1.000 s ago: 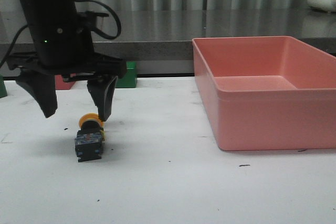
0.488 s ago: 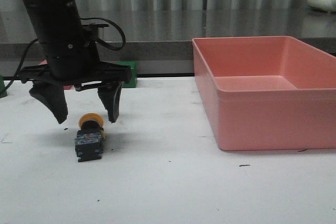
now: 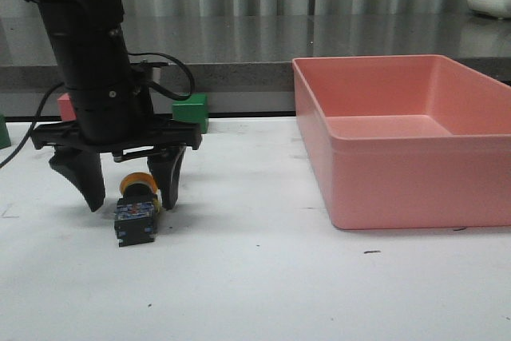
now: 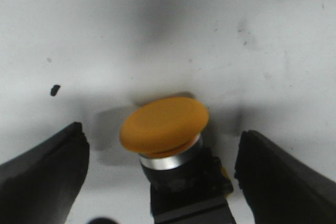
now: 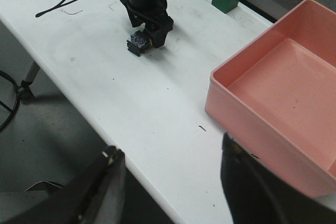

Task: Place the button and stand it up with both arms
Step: 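Lower the left gripper over the button and grasp it, then lift the button with the left gripper and rotate it cap-up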

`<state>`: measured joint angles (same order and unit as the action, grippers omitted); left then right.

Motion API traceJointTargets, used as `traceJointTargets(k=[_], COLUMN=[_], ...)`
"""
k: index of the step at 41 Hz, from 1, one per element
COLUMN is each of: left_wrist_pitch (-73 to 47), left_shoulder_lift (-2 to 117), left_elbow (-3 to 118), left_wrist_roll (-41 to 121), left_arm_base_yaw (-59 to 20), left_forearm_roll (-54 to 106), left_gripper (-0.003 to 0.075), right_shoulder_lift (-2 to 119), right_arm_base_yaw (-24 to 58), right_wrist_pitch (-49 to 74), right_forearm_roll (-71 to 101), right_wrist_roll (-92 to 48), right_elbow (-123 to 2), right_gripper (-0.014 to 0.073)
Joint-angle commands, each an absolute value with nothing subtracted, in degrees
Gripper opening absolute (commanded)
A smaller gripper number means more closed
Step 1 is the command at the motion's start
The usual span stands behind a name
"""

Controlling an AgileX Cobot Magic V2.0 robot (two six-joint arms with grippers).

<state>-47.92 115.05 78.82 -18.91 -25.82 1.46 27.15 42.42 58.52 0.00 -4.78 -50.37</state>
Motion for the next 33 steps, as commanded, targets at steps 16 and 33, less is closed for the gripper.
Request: traceJointTargets(k=[16, 33], left_wrist_pitch=[-47.8, -49.6], left_shoulder_lift=[112.0, 109.3], left_elbow=[80.5, 83.0], left_wrist_roll=[-19.2, -18.7], left_arm_base_yaw=[-25.7, -25.7], left_forearm_roll=[2.1, -1.4], left_gripper=[0.0263, 0.0154], right_shoulder_lift=[27.3, 27.3], right_arm_base_yaw=[42.2, 42.2], right_wrist_pitch=[54.8, 54.8], right_forearm_roll=[0.0, 0.0], right_wrist_roll=[-5.3, -5.3], right_elbow=[-51.6, -51.6], right_gripper=[0.0426, 0.0426])
